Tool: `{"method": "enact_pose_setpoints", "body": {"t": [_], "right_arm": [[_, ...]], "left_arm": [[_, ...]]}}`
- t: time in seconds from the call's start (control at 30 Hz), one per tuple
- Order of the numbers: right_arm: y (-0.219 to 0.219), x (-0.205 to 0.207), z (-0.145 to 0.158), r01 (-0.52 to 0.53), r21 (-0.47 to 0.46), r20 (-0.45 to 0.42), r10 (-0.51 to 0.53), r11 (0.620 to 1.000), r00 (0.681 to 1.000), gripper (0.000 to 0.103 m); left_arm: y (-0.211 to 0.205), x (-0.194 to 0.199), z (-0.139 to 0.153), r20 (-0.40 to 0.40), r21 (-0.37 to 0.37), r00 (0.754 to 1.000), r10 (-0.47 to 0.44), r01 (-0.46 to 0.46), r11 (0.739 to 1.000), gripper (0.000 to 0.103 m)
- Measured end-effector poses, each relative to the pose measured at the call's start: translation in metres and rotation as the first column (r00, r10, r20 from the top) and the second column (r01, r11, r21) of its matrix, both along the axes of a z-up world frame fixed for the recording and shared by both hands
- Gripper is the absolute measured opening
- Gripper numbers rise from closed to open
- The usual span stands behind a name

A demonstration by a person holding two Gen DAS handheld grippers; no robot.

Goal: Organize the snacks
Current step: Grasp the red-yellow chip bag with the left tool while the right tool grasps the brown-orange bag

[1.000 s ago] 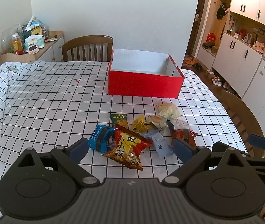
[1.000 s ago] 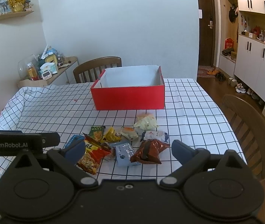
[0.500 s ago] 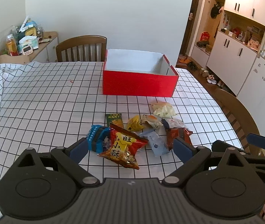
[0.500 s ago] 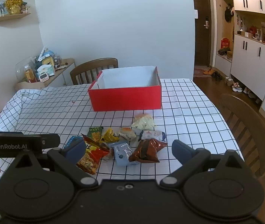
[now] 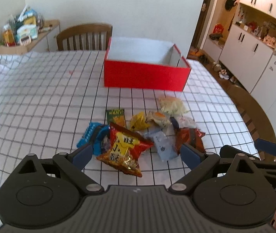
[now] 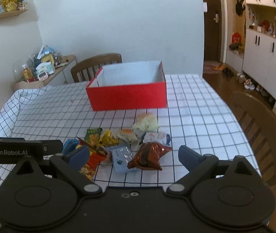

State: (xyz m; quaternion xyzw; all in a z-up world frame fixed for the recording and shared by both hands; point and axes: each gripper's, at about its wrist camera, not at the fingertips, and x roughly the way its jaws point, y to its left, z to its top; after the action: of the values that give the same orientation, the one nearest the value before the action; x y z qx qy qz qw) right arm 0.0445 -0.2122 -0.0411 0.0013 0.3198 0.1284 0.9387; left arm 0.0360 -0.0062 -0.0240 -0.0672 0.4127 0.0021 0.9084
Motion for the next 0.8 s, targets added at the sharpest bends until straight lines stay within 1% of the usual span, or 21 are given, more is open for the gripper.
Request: {"method": "enact_pose_setpoints", "body": {"t": [0.1, 0.17, 0.27, 0.4, 0.43, 0.57, 0.63, 0.67, 0.73, 0.8], "right_arm": [[-0.003, 0.013, -0.013, -0.008, 0.019, -0.059, 0.009, 1.000, 0.998, 0.091], [-0.005, 0.023, -0.023, -0.009, 0.038, -0.099, 0.013, 0.999, 0.995, 0.090], [-0.009, 0.037, -0.035, -0.005, 0.049, -0.143, 0.012, 0.999, 0.990, 0.087], [-0.011, 0.061, -0.050, -0.004, 0.064, -0.191, 0.016, 0.998, 0.981, 0.085], [-0.011, 0.068, -0.054, -0.003, 0.060, -0.187, 0.014, 0.998, 0.982, 0.084], [-0.007, 0.097, -0.065, 0.039, 0.071, -0.238, -0.021, 0.997, 0.971, 0.084], [-0.002, 0.111, -0.070, 0.054, 0.072, -0.259, -0.034, 0.996, 0.965, 0.082], [0.001, 0.118, -0.072, 0.058, 0.061, -0.267, -0.040, 0.996, 0.963, 0.081], [0.006, 0.127, -0.077, 0.061, 0.049, -0.288, -0.045, 0.997, 0.957, 0.081], [0.009, 0.137, -0.085, 0.074, 0.030, -0.319, -0.060, 0.997, 0.946, 0.079]], "left_arm": [[0.004, 0.009, -0.015, -0.052, -0.018, 0.998, 0.020, -0.021, 1.000, 0.097], [0.007, 0.015, -0.025, -0.088, -0.021, 0.995, 0.037, -0.039, 0.999, 0.097], [0.011, 0.025, -0.036, -0.115, -0.031, 0.992, 0.048, -0.052, 0.998, 0.097], [0.012, 0.045, -0.050, -0.144, -0.031, 0.989, 0.017, -0.022, 0.999, 0.097], [0.013, 0.052, -0.054, -0.157, -0.024, 0.988, 0.012, -0.016, 1.000, 0.097], [0.014, 0.074, -0.065, -0.174, 0.016, 0.985, -0.002, 0.005, 1.000, 0.097], [0.015, 0.083, -0.072, -0.198, 0.009, 0.980, -0.013, 0.015, 1.000, 0.097], [0.016, 0.087, -0.076, -0.212, 0.005, 0.977, -0.020, 0.022, 1.000, 0.096], [0.019, 0.093, -0.084, -0.232, 0.023, 0.972, -0.023, 0.029, 0.999, 0.092], [0.021, 0.097, -0.091, -0.253, 0.022, 0.967, -0.027, 0.034, 0.999, 0.088]]}}
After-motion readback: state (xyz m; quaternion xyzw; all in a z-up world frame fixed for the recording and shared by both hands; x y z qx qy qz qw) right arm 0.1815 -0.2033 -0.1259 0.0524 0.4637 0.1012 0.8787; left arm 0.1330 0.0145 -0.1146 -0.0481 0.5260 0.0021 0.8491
